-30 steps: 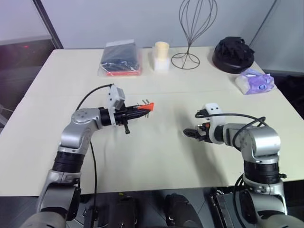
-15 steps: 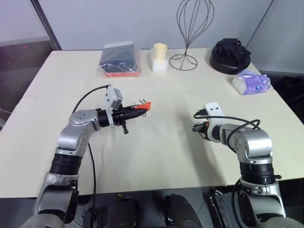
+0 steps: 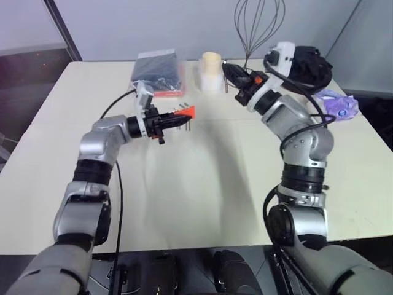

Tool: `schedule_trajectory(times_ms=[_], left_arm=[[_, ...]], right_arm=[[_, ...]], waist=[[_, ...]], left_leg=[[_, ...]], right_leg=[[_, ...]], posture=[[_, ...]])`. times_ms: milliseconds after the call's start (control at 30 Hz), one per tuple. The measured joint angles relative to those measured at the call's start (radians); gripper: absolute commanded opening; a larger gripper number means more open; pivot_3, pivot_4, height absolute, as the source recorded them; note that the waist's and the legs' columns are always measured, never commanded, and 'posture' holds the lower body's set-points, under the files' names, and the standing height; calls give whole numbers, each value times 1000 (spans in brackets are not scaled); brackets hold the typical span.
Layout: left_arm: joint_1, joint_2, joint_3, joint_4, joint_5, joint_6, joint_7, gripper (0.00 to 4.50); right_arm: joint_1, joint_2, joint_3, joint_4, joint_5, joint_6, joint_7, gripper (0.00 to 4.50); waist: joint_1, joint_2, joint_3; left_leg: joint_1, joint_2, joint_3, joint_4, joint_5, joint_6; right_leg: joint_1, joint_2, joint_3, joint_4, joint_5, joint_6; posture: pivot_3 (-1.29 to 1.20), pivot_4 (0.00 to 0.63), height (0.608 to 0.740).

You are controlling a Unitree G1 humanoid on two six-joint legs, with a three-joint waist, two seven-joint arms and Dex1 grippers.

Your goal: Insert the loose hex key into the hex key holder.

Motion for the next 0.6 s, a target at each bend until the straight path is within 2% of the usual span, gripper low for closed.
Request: schedule_trajectory(times_ms=[200, 600], left_arm=[[-91, -49, 9, 151, 27, -76, -39, 0], [-126, -83, 21, 185, 49, -112, -62, 0]], right_arm=[[-11, 34, 31, 4, 41, -65, -11, 34], [18, 60, 116, -3, 58, -111, -16, 34]], waist=[[-3, 0, 0], [-4, 0, 0]], left_leg=[[0, 1, 0, -1, 0, 0], [-2, 2, 0, 0, 0, 0]], right_leg=[[-2, 1, 0, 1, 0, 0], [-4, 1, 1, 2, 0, 0]], posture=[[0, 150, 740], [0, 150, 740]])
